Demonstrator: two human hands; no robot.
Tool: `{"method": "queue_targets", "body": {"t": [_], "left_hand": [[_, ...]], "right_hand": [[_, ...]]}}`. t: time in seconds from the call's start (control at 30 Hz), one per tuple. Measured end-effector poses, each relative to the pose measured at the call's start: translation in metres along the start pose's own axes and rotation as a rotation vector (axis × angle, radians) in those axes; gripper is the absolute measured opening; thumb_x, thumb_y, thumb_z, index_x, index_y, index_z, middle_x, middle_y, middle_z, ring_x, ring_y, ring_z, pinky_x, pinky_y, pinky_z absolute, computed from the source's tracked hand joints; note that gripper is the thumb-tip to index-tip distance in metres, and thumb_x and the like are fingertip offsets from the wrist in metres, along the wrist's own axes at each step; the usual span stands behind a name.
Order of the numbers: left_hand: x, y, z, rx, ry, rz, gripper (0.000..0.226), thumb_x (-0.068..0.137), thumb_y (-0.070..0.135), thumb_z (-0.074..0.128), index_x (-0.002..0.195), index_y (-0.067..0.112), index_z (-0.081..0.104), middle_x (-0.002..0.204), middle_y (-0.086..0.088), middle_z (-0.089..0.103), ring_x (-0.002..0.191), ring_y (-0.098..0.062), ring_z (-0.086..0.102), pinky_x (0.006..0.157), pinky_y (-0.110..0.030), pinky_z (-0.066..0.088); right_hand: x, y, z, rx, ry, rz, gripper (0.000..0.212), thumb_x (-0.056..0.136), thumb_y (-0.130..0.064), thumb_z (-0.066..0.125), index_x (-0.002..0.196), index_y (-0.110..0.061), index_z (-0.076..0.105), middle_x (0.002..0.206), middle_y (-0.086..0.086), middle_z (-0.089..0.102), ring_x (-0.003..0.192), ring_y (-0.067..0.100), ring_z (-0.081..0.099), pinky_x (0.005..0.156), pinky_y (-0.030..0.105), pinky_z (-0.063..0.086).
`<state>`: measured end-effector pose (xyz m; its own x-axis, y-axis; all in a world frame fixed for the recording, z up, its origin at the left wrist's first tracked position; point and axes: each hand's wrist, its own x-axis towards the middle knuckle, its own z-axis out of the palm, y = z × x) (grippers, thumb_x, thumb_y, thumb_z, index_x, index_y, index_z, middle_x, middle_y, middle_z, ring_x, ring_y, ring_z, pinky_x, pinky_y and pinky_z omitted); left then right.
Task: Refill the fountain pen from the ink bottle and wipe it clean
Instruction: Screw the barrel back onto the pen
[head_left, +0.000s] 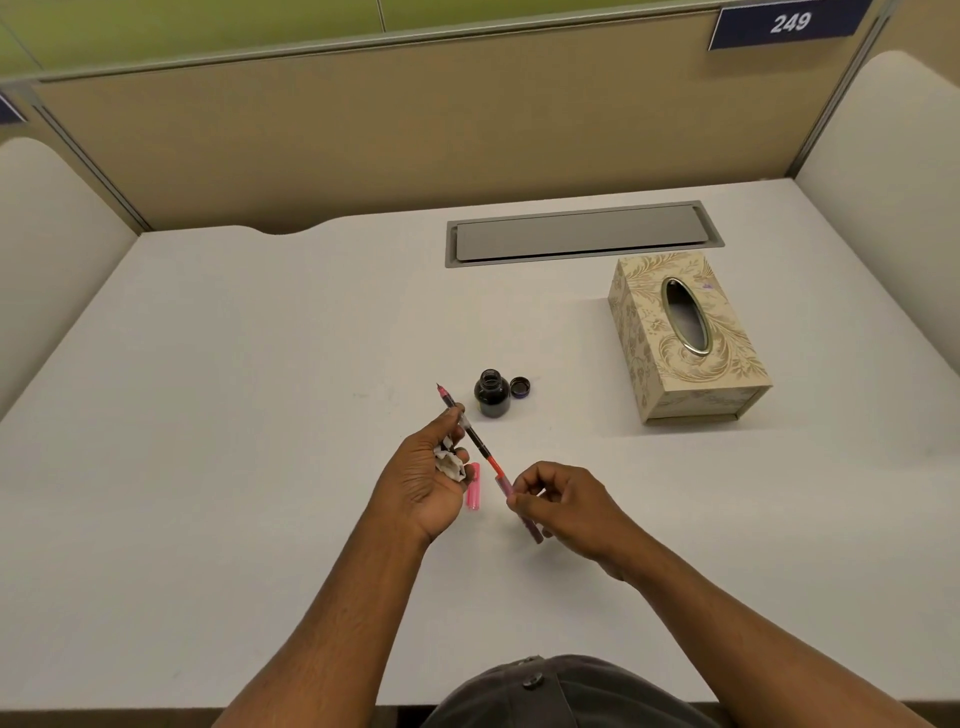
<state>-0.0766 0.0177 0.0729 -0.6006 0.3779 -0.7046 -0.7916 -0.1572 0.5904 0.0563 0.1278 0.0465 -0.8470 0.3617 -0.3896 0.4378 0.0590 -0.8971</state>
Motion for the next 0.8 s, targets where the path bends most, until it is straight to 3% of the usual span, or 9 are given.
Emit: {"method": "queue_targets", "body": {"t": [0.3,0.63,0.8], "left_hand": [[0.004,0.001,-0.003,0.007,0.022,0.026,0.008,0.086,0.022,0.067,0.085,0.014,0.07,0.077,0.003,0.055,0.065,-0.012,0.038,0.066,-0.028,0.036],[0.004,-0.012,-0.005,0.086,0.015,0.005,0.016,0.083,0.019,0.071,0.097,0.012,0.067,0.077,0.002,0.058,0.06,-0.012,0.044,0.06,-0.026,0.039],[0.0,-0.024,-0.005,0.14,-0.016,-0.017,0.007,0.082,0.018,0.071,0.084,0.013,0.067,0.073,0.002,0.058,0.066,-0.013,0.048,0.061,-0.025,0.04]], "right_hand": [[0.003,-0.002,0.002,-0.014,0.01,-0.02,0.01,0.086,-0.024,0.07,0.087,-0.013,0.069,0.07,0.0,0.068,0.055,0.004,0.057,0.056,0.017,0.048],[0.005,-0.004,0.004,0.015,0.049,-0.029,0.014,0.086,-0.027,0.067,0.084,-0.013,0.067,0.07,0.007,0.068,0.058,0.012,0.059,0.062,0.03,0.051],[0.006,-0.007,0.009,0.111,0.084,0.008,0.013,0.086,-0.023,0.065,0.085,-0.01,0.066,0.073,0.004,0.066,0.067,0.017,0.063,0.065,0.033,0.053]]}}
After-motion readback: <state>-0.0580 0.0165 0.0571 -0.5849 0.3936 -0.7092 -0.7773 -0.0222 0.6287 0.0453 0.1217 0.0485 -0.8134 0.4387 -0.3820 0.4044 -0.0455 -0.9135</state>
